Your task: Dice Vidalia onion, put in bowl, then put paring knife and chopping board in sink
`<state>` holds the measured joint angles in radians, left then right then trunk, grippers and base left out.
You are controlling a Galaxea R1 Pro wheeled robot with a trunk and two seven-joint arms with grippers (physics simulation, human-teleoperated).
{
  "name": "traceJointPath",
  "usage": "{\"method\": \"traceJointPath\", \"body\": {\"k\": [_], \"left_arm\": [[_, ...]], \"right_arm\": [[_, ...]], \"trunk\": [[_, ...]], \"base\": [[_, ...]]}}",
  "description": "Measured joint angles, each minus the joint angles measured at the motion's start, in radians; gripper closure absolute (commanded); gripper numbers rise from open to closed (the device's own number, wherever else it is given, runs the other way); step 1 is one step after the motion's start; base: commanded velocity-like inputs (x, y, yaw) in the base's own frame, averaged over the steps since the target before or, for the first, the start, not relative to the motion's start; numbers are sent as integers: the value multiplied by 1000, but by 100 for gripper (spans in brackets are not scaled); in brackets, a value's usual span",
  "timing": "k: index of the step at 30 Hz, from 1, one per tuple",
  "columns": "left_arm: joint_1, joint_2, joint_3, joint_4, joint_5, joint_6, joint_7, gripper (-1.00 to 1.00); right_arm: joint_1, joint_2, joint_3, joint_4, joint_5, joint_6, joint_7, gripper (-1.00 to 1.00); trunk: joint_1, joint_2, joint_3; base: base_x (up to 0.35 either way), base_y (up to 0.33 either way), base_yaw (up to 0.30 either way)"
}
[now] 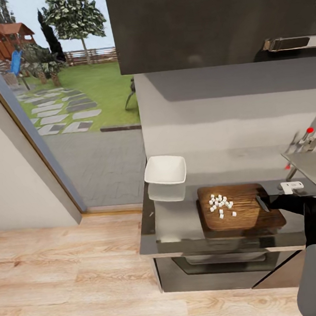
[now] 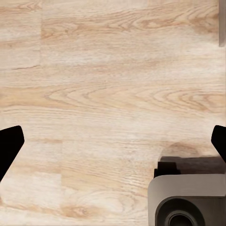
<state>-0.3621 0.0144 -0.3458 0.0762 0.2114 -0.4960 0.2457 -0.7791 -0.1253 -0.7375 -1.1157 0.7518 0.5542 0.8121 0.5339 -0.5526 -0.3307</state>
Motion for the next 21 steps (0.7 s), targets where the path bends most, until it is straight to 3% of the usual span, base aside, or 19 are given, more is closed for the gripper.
{"method": "traceJointPath", "body": {"k": [8,21], "left_arm": [[0,0,0,0,0,0,0,-100],[0,0,0,0,0,0,0,-100]], "right_arm": [[0,-1,0,0,0,0,0,100],[0,0,1,0,0,0,-1,100]], "trunk": [[0,0,13],[-50,91,74]], "base": [[0,0,0],[0,0,0]]}}
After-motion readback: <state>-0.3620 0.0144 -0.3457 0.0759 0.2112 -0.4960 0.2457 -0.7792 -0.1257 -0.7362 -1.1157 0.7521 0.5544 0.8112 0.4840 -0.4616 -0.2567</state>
